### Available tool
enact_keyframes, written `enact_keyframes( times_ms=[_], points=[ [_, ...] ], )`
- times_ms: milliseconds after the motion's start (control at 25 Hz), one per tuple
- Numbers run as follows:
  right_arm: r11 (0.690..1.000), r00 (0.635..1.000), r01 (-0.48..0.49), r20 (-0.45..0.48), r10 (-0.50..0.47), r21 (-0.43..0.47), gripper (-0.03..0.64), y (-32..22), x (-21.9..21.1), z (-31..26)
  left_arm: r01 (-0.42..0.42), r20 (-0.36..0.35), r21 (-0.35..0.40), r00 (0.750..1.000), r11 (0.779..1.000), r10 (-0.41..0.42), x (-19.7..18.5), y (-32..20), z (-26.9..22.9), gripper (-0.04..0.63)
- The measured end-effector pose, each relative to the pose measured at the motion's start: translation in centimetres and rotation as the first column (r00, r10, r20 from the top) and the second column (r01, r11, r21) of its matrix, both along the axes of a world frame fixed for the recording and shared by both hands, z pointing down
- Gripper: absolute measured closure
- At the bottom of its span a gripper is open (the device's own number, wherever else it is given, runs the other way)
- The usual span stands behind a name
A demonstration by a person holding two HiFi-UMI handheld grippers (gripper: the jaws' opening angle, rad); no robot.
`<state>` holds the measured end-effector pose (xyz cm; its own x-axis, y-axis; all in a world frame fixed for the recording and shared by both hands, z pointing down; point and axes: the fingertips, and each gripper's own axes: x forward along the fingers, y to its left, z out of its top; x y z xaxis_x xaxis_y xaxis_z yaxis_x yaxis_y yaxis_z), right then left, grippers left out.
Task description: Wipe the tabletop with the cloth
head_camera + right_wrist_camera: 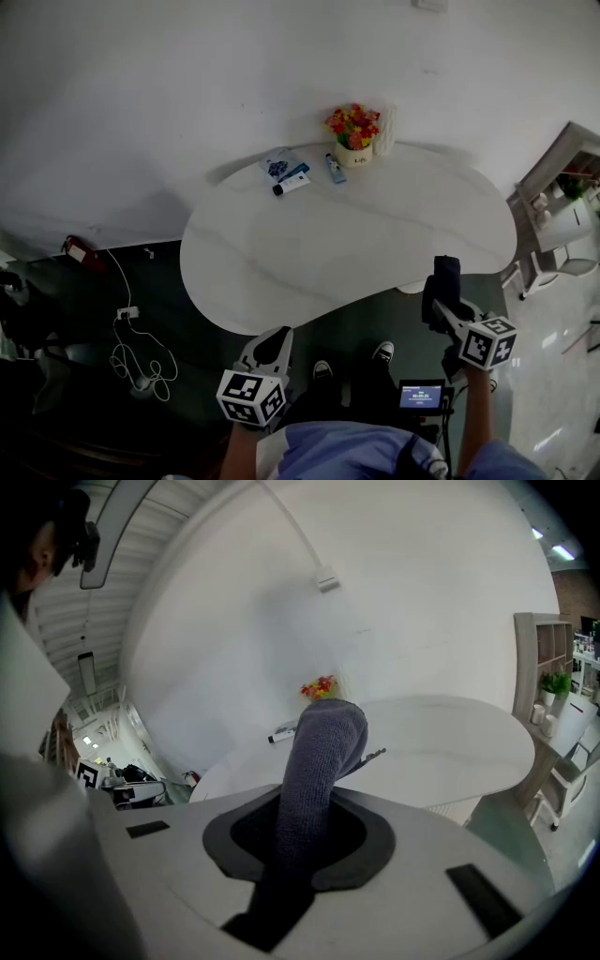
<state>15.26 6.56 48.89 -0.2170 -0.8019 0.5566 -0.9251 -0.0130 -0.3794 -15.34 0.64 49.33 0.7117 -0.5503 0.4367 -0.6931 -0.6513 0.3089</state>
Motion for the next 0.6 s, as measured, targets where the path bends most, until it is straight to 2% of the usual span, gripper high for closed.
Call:
enact_keyframes(
  times_ms=[200, 400, 600],
  points=[
    [1.0, 1.0, 0.023, 0.011, -0.023, -0.003, 0.546, 1.2, -2.1, -0.5, -0.014, -0.022, -0.002, 1.0, 1.0, 0.014, 0.2, 1.7, -0.2, 0.578],
    [0.998, 0.998, 0.054, 0.026, -0.055, 0.033, 0.546, 2.5, -3.3, -1.7, -0.027, -0.028, 0.028, 0.999, 0.999, 0.028, 1.3, 3.4, -1.3, 0.58],
    [0.995, 0.995, 0.078, 0.052, -0.081, 0.054, 0.546, 5.9, -3.6, -2.4, -0.019, -0.021, 0.051, 1.0, 0.999, 0.02, 2.8, 6.7, -2.4, 0.578]
  ],
)
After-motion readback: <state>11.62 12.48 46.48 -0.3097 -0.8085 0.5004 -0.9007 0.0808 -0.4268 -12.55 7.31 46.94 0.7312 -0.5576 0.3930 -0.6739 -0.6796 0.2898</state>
